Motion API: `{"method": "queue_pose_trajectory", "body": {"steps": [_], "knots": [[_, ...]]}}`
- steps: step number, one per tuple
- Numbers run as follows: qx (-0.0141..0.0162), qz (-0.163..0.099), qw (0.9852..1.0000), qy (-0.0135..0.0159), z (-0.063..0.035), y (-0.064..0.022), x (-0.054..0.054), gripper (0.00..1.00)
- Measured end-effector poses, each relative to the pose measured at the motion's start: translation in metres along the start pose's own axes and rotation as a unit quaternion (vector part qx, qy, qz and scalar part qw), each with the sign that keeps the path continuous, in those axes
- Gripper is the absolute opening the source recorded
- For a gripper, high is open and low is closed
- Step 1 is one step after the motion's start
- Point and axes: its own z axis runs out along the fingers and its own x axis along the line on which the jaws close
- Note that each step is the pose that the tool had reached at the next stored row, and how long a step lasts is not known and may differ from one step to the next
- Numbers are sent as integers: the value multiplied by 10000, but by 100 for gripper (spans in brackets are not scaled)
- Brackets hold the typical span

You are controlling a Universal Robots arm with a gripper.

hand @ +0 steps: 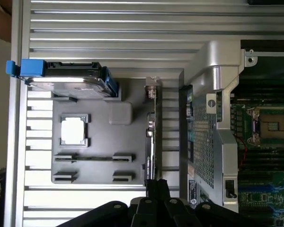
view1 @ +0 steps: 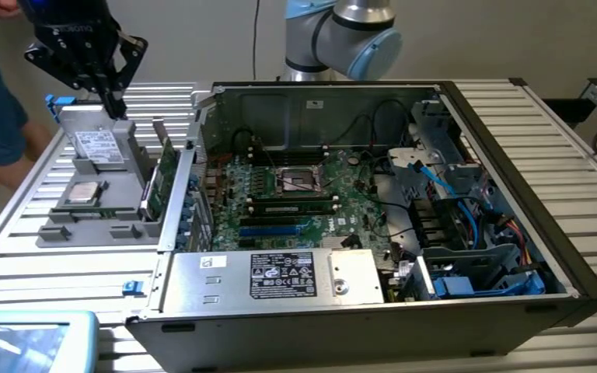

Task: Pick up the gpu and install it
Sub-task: 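Reach for the gpu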

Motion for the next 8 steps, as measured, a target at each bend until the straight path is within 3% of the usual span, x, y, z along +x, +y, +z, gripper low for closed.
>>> {"method": "queue_pose_trajectory", "body": {"steps": [8], "knots": [[-2,-91,10000,5,2,10,12,12]]}}
